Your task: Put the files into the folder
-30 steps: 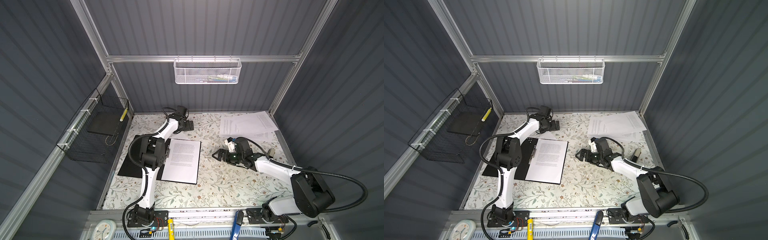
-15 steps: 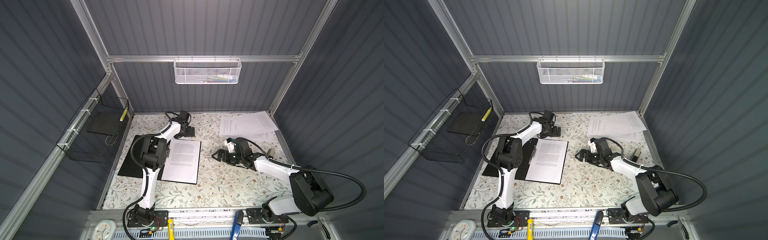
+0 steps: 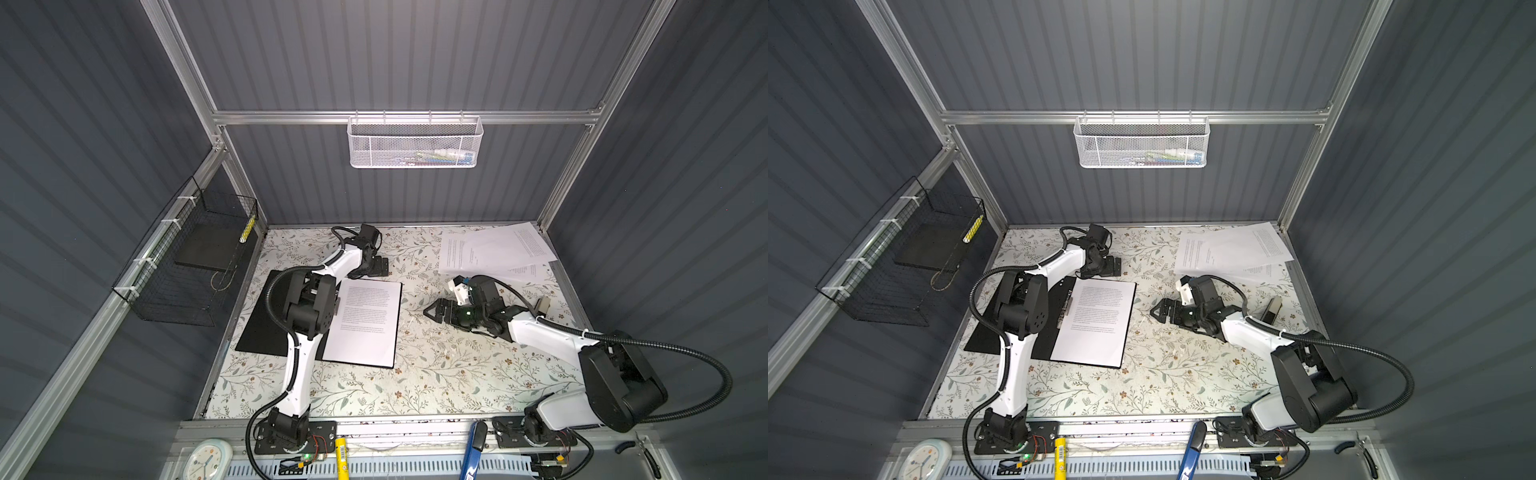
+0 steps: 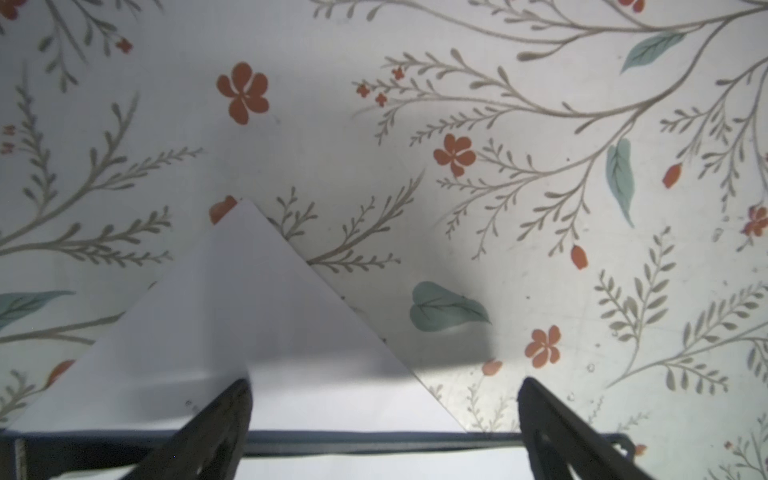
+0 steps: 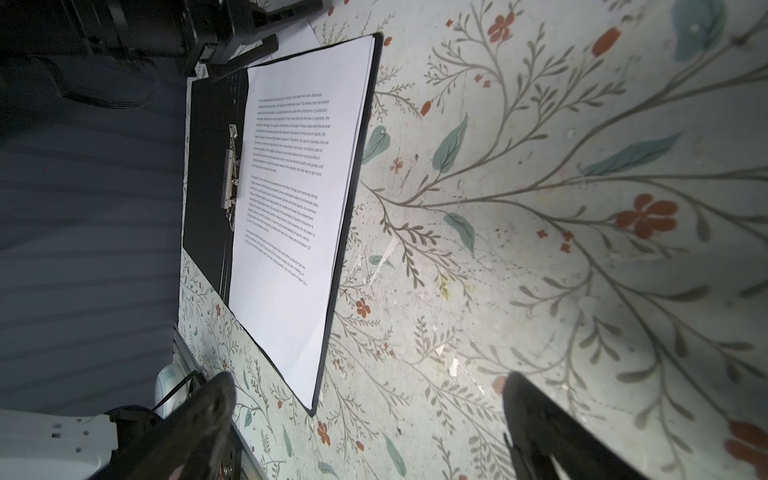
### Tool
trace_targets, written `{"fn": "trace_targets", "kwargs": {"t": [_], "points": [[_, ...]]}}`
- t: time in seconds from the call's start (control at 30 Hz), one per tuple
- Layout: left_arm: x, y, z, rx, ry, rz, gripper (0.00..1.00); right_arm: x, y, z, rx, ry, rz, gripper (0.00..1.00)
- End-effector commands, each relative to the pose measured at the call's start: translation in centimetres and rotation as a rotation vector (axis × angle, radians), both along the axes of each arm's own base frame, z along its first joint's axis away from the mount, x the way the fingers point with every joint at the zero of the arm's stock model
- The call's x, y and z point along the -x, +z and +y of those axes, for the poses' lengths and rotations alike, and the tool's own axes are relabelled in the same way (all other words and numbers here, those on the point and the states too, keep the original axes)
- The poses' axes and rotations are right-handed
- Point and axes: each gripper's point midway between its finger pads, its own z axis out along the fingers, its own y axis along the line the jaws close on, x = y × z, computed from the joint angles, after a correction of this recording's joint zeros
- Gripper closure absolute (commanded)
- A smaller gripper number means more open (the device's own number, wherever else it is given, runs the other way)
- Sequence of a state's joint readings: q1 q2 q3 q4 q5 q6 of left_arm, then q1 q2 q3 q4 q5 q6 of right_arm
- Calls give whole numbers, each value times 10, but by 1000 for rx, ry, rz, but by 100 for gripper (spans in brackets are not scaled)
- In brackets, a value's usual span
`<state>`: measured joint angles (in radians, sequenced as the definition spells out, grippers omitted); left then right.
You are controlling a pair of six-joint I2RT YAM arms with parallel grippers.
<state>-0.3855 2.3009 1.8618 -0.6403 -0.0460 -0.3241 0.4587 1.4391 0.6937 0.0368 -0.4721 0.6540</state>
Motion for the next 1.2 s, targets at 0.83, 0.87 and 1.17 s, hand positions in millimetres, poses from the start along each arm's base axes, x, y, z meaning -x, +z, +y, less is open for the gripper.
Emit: {"fn": "trace_targets", "kwargs": {"t": [0.83,0.87,1.17], "points": [[67,-78,-82,88,-170,271,0,-2,-11,0,14,-12,10,1],[66,-76,-84,90,-173,271,0,-5,-13,4,6,-2,20,1],[65,-68,-88,101,-203,263,0,-56,-27,31,-16,-52,9,1]]}}
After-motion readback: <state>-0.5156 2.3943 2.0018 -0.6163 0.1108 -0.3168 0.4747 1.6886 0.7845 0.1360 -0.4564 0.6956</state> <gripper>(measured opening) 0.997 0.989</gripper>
